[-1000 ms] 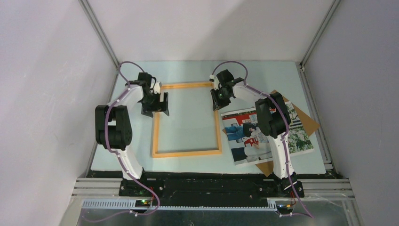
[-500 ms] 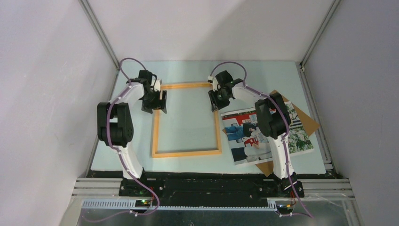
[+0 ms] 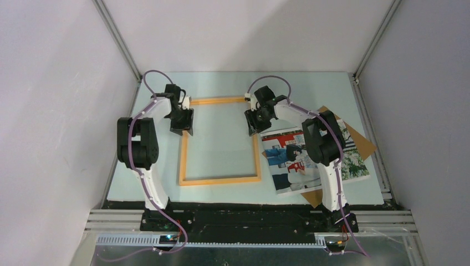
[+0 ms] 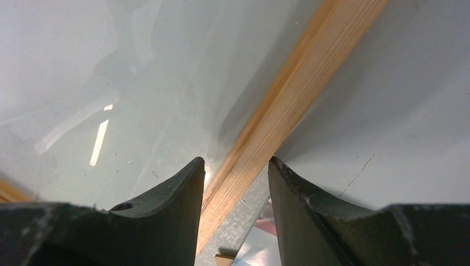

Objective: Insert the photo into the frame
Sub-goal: Place the photo frame item in the photo frame.

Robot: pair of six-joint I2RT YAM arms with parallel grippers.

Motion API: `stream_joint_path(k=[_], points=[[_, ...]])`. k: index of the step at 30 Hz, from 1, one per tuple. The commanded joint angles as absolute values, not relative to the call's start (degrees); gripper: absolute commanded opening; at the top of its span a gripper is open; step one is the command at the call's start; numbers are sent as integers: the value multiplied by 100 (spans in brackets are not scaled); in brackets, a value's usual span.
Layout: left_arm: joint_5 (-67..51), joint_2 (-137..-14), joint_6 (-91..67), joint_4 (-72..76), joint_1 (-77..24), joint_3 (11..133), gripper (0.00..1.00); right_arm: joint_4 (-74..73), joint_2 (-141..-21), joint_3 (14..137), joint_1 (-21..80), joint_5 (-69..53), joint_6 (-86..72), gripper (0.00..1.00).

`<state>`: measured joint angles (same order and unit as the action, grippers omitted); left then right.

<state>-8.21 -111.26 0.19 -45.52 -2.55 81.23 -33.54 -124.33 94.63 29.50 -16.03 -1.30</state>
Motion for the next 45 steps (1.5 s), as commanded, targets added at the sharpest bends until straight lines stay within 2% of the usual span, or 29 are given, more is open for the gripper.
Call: stream_joint_path(k=[1, 7, 14, 20, 30, 45], points=[[-787, -11162, 155, -4490, -174, 8310, 53, -3329, -12098, 9312, 2996, -1747, -22, 51], [-838, -11112, 181, -4486, -37, 8245, 53, -3297, -11997, 9232, 2994, -1775, -11, 51], [-900, -10979, 246, -4483, 142, 8119, 59, -3304, -11907, 9215, 2994, -1769, -18, 52], [-989, -11100, 293, -4487, 194, 8097, 57, -3318, -11580, 9172, 2967, -1745, 160, 60], [-1467, -11389, 249, -4487, 200, 8183, 43, -3185, -10867, 8761, 2673, -1678, 328, 73], [-1760, -11559, 80, -4487, 187, 8446, 27, -2900, -9871, 7848, 1296, -2055, 448, 89]])
